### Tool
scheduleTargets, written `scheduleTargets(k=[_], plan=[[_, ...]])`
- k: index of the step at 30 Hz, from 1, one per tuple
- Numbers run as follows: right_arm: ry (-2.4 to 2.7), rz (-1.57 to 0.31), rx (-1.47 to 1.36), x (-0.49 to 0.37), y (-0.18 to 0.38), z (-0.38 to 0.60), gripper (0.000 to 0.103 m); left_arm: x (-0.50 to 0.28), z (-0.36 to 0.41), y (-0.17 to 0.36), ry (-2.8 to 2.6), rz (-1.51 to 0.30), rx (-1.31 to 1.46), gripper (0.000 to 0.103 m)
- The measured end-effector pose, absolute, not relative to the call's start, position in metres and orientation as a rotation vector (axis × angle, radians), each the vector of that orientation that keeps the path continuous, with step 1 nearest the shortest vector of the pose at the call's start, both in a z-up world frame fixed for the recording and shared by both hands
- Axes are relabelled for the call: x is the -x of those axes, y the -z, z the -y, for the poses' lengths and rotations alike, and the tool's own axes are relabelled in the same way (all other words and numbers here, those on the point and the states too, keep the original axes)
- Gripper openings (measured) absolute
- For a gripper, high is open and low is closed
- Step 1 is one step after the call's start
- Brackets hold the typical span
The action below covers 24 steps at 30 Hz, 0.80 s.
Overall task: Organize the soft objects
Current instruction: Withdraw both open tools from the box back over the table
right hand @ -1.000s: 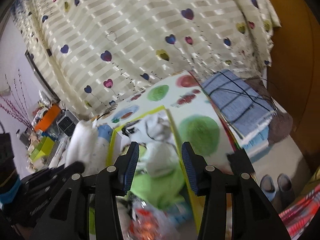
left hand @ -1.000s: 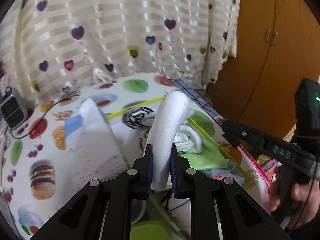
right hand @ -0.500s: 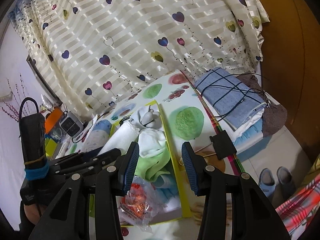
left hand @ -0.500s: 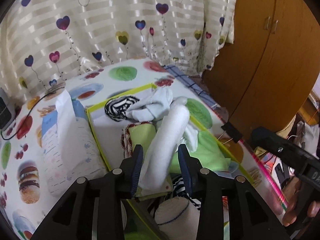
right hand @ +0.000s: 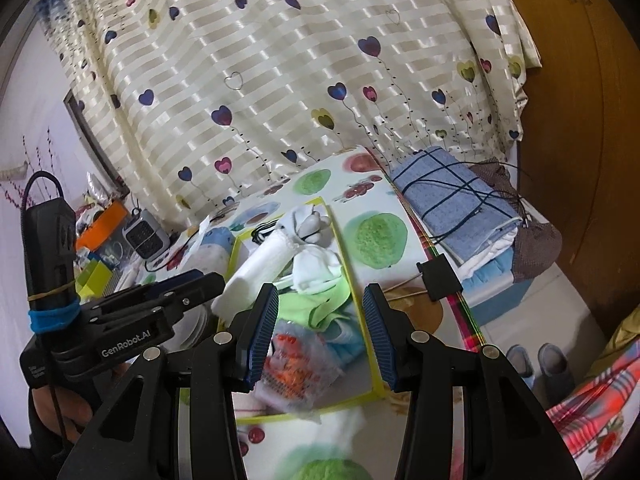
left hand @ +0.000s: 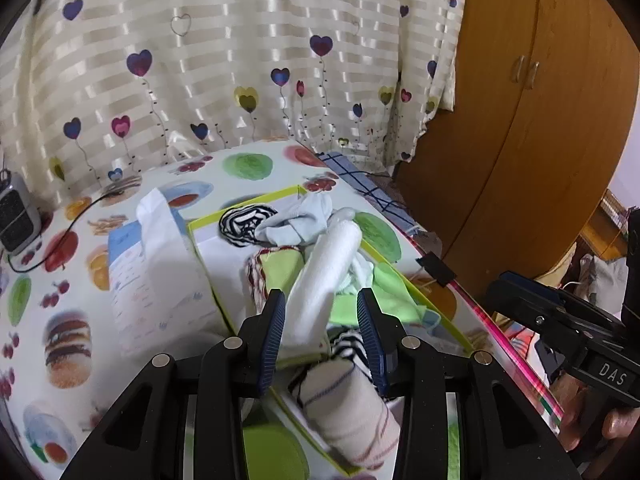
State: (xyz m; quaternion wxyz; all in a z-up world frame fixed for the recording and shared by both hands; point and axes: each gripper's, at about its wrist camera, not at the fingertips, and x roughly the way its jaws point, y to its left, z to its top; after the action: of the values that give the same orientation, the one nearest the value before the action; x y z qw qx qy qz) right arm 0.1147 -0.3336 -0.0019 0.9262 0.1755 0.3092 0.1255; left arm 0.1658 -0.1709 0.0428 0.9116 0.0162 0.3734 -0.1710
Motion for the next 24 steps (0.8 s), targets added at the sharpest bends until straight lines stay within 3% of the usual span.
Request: scheduleTargets(k=[24], plan=[[-0.337,-0.649,-0.145,-0.060,-0.023,0.256,0.050,-0.077,0.111,-0.067,0.311,-0.683,0.043,0.036]])
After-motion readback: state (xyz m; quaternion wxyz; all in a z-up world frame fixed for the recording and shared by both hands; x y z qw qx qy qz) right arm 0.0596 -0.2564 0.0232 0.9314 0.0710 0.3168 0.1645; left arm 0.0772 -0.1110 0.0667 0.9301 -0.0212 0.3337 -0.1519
